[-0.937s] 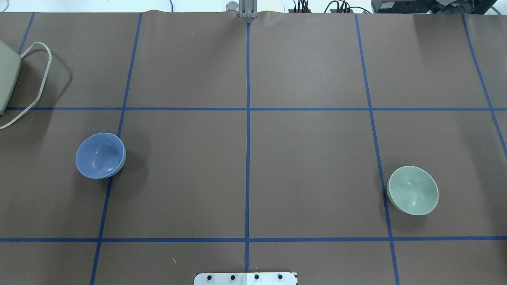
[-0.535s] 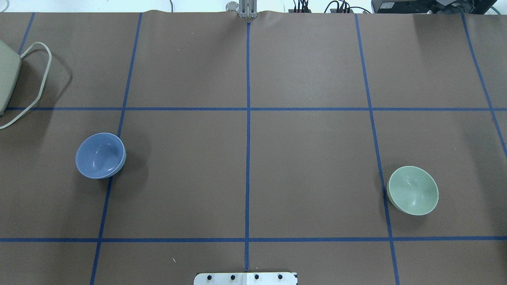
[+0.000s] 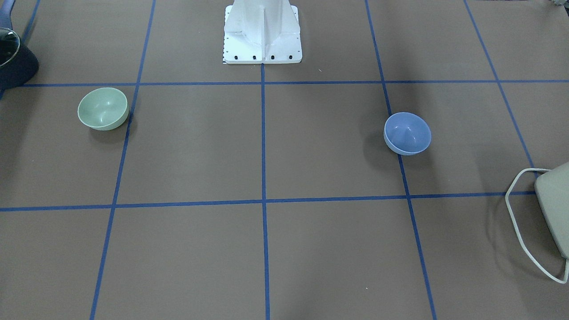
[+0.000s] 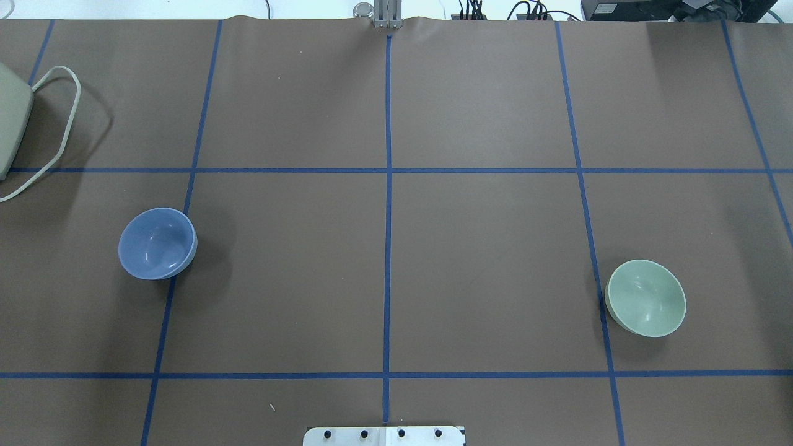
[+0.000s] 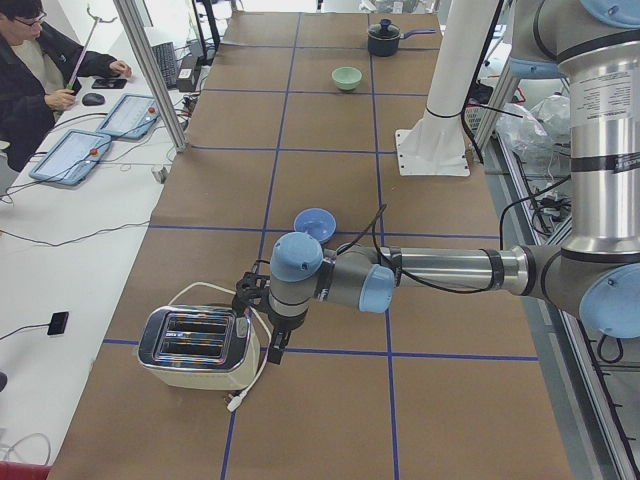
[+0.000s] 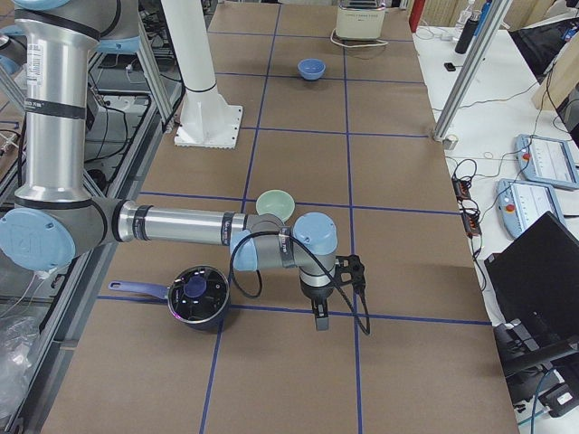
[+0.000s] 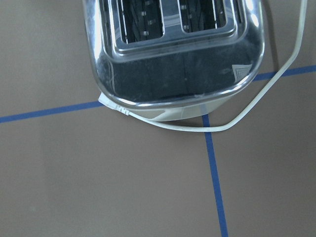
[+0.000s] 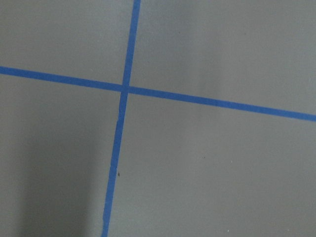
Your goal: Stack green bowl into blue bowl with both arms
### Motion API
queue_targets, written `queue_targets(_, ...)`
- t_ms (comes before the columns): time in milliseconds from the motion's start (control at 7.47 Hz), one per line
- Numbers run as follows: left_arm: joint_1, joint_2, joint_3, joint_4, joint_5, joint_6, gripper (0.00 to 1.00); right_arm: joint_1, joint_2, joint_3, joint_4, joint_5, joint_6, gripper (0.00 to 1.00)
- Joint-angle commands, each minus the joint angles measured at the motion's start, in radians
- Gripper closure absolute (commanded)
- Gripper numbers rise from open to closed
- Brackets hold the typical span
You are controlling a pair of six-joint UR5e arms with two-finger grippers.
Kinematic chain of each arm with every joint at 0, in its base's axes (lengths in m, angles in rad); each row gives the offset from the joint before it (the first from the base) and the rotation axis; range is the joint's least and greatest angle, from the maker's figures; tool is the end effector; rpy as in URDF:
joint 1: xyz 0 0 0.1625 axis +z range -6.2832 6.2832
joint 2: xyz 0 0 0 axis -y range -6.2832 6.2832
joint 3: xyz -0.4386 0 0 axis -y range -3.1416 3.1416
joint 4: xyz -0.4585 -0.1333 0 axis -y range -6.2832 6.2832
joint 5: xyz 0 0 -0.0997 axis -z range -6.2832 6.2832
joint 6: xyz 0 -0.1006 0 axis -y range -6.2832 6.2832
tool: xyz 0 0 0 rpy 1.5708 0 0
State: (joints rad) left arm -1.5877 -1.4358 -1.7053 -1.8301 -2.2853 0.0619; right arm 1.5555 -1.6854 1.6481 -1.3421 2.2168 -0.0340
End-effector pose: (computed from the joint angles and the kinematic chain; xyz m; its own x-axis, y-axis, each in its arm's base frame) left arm -0.0761 -0.5141 0.6453 0.7577 0.2144 -0.6164 -0.0306 0.9551 0.2946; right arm 0.0648 -0.5222 0.6752 0.7957 -0.1600 0.5842 0.0421 0.9767 0.2102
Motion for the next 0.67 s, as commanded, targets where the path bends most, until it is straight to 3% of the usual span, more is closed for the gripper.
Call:
queue_targets(0,0.0,-0.002,0.0,-0.134,0.0,-0.004,0.02,0.0,0.007,0.002,0.154,0.001,0.016,0.0)
queue_targets(134,0.0,-0.012,0.012,-0.24,0.006,-0.005,0.02,-0.03,0.027,0.006,0.214,0.001,0.014,0.0)
queue_targets(535,0.003,-0.052,0.039,-0.315,-0.005,0.004,0.02,-0.061,0.046,0.01,0.228,0.014,0.016,0.0)
